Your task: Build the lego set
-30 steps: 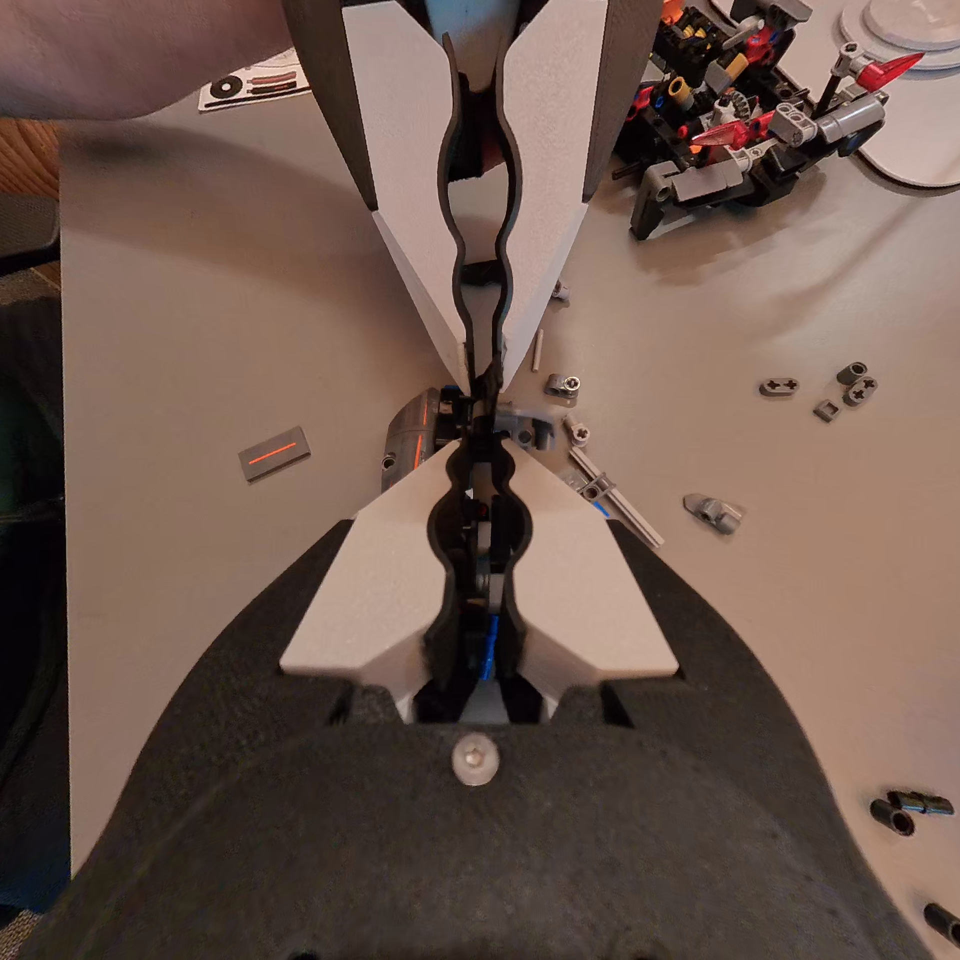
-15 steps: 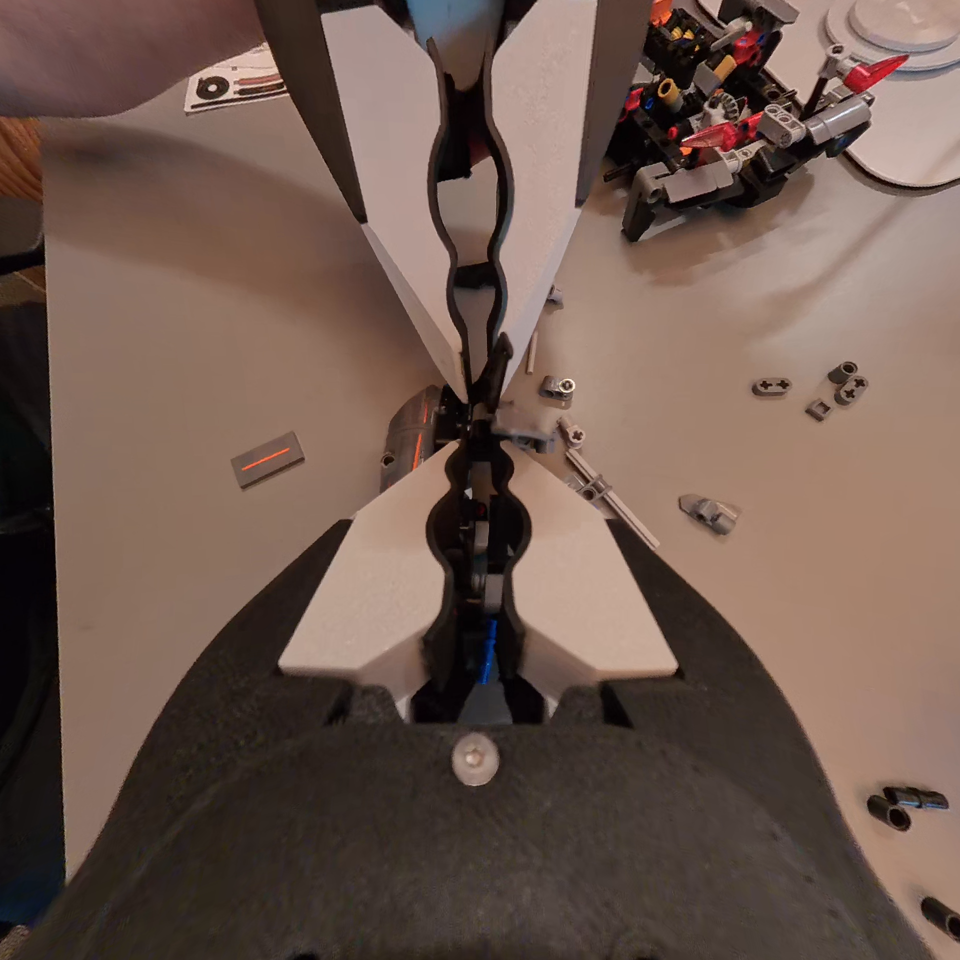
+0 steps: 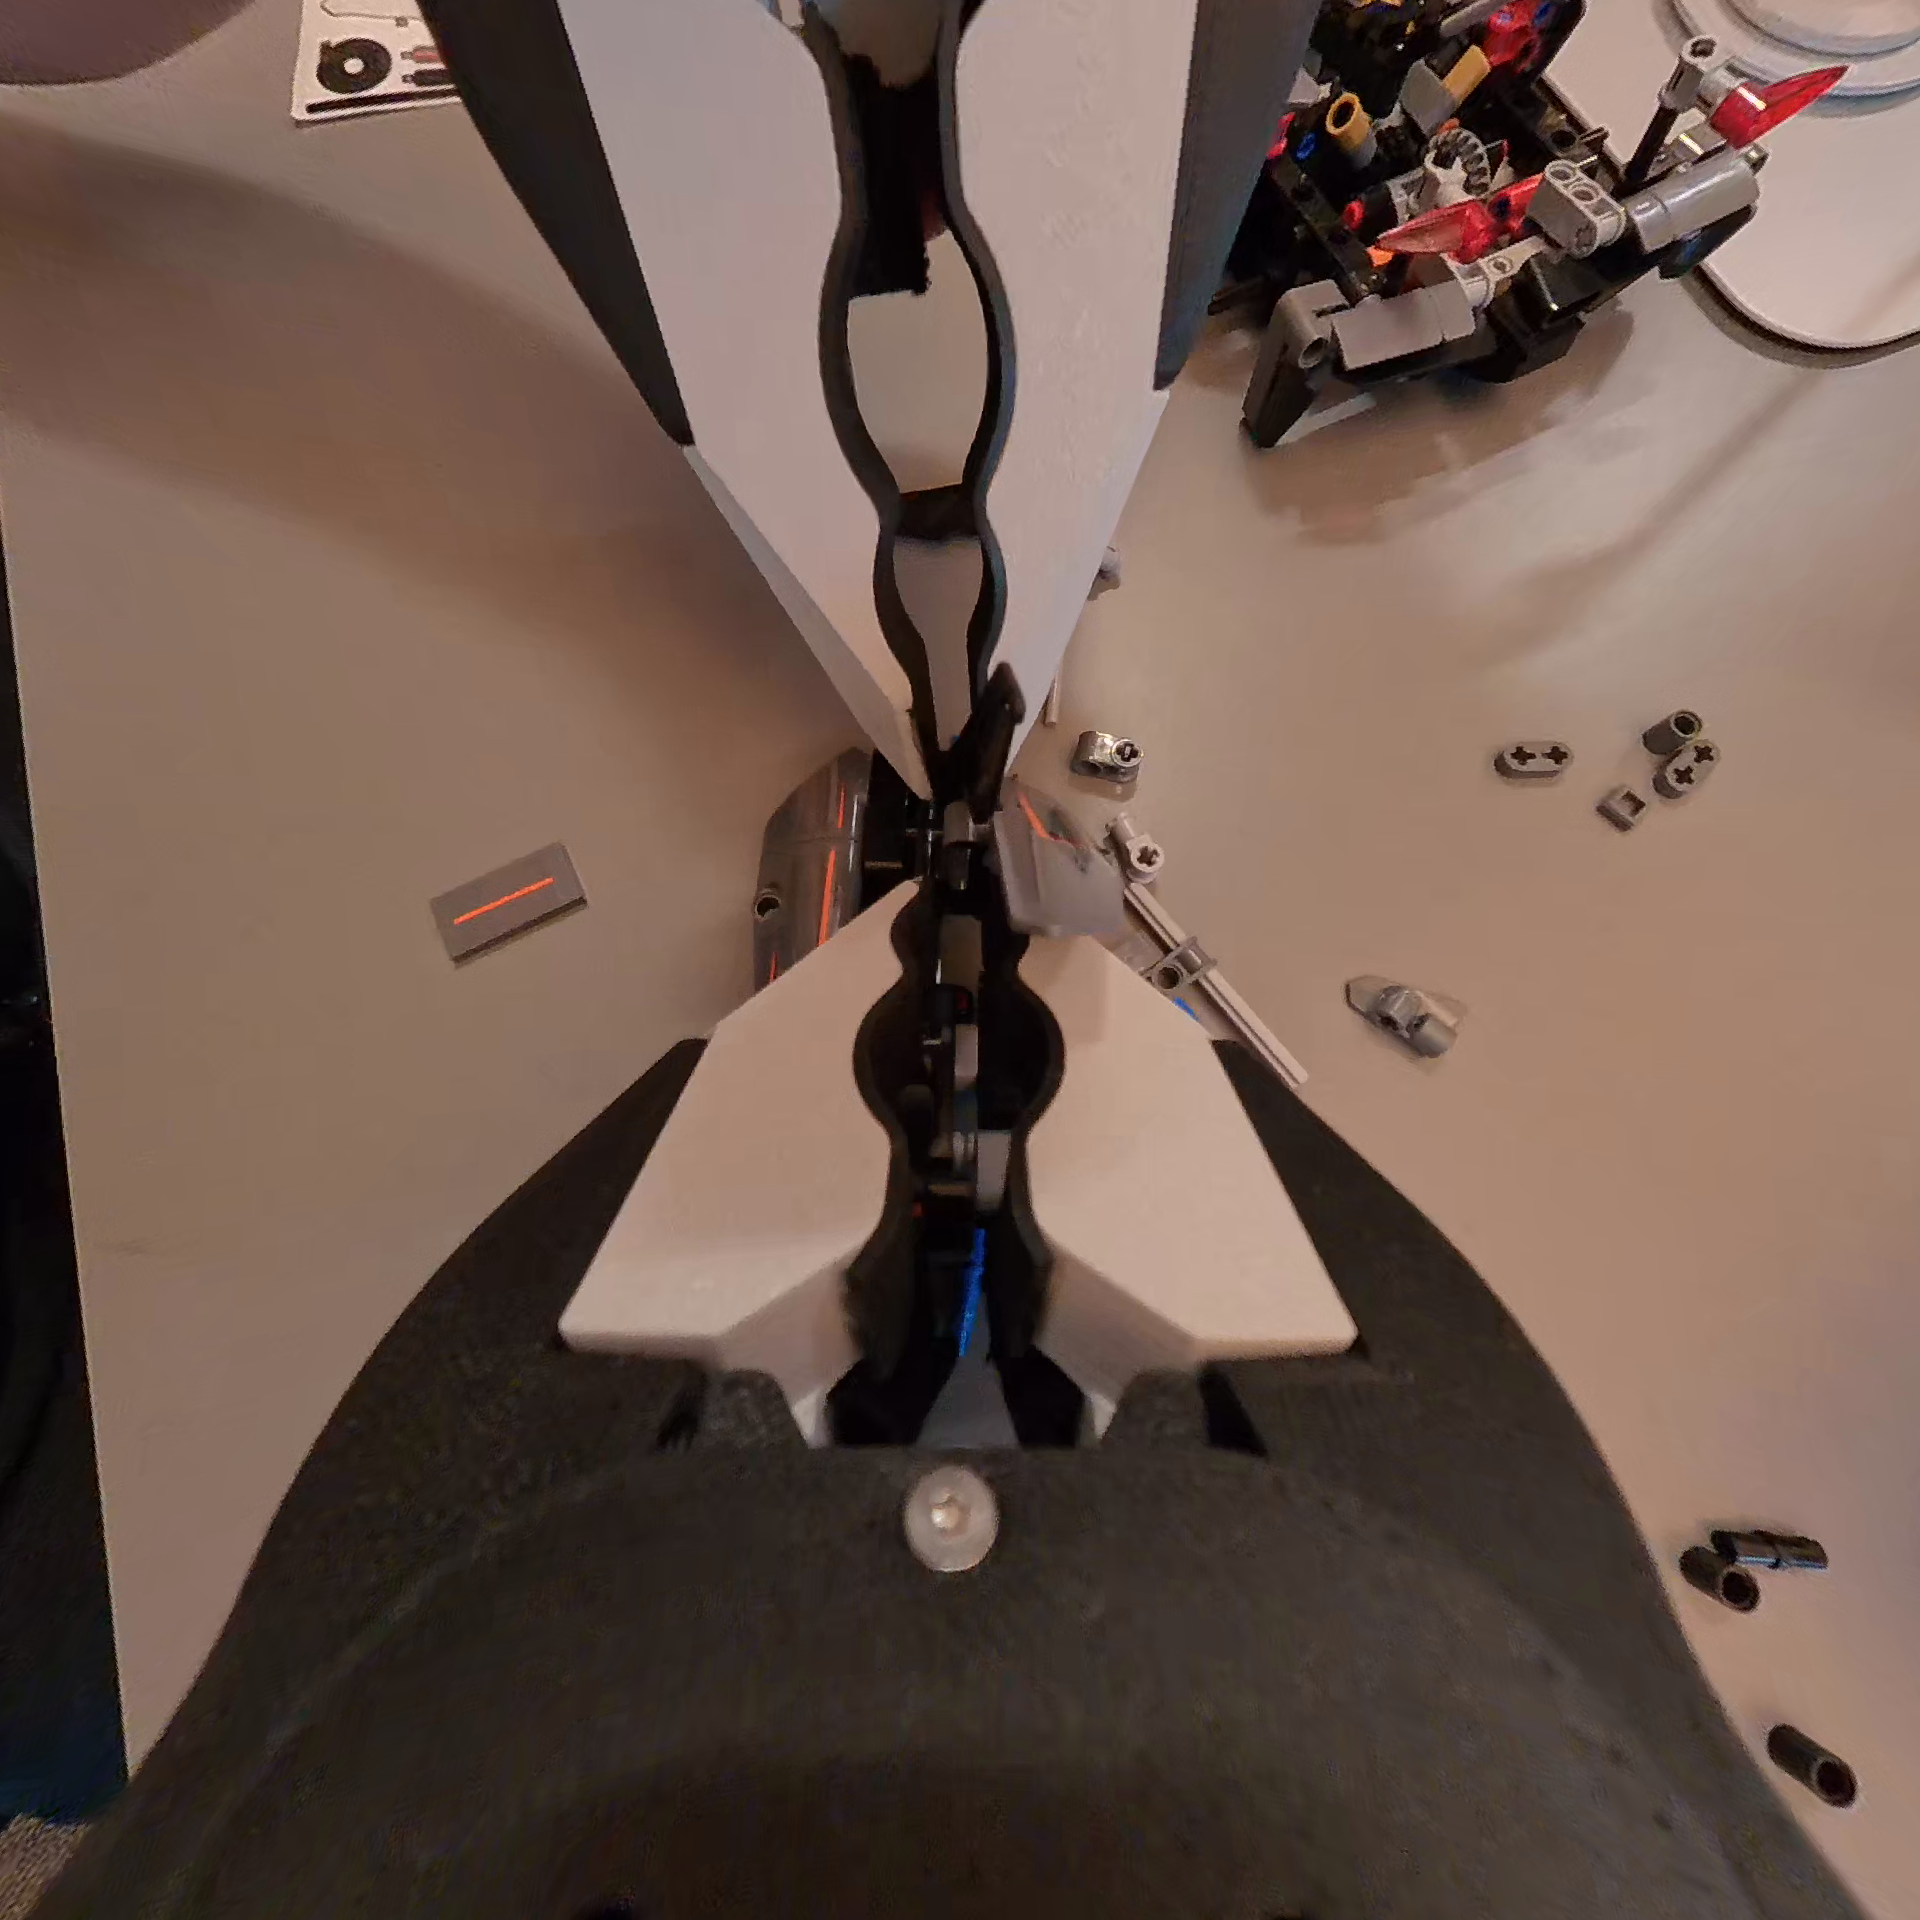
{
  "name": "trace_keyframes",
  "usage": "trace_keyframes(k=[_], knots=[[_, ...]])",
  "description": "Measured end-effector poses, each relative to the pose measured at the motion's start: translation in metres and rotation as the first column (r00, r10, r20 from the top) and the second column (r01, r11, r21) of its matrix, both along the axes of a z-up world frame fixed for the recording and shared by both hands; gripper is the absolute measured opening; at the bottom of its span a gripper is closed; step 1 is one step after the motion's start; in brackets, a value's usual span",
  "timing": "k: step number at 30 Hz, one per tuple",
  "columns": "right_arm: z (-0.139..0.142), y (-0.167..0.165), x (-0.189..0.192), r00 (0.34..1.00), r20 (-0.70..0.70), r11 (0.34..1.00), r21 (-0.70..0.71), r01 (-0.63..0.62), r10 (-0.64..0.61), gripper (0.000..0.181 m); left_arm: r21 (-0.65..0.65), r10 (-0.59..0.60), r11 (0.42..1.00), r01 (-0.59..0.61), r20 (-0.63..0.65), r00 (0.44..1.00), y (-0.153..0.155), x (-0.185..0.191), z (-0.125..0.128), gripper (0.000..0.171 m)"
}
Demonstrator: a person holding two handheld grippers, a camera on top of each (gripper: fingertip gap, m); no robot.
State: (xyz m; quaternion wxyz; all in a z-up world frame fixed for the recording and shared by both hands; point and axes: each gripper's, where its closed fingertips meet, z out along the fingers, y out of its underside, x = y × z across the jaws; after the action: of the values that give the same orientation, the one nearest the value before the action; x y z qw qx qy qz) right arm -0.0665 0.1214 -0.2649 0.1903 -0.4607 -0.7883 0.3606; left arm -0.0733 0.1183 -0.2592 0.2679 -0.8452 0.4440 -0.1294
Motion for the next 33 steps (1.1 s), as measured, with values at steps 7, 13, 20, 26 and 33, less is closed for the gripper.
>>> trace_keyframes(k=[7,13,20,26,33], knots=[[-0.0014,0.0002,0.0008,1.000,0.027,1.000,0.026,-0.014,0.014,0.004,0.014,-0.029,0.999,0.031,-0.124,0.992,0.0004,-0.0006,-0.0007,0.004],[-0.0023,0.0006,0.0018,0.998,0.057,0.997,0.068,-0.036,0.032,0.004,-0.001,-0.064,0.998,0.065,-0.195,0.979,0.0001,-0.0006,-0.0010,0.004],[-0.0039,-0.0005,0.0014,0.996,0.083,0.996,0.074,-0.050,0.044,0.003,-0.030,-0.077,0.997,0.072,-0.243,0.967,-0.0009,-0.0007,-0.0016,0.004],[-0.0046,-0.0016,0.0014,0.997,0.056,0.998,0.045,-0.048,0.045,0.005,-0.053,-0.068,0.997,0.058,-0.230,0.971,-0.0020,0.0002,-0.0018,0.005],[0.0007,0.0009,0.0050,1.000,0.017,1.000,0.002,-0.020,0.020,0.014,-0.038,-0.062,0.998,0.055,-0.215,0.975,0.0001,0.0061,0.0023,0.004]])
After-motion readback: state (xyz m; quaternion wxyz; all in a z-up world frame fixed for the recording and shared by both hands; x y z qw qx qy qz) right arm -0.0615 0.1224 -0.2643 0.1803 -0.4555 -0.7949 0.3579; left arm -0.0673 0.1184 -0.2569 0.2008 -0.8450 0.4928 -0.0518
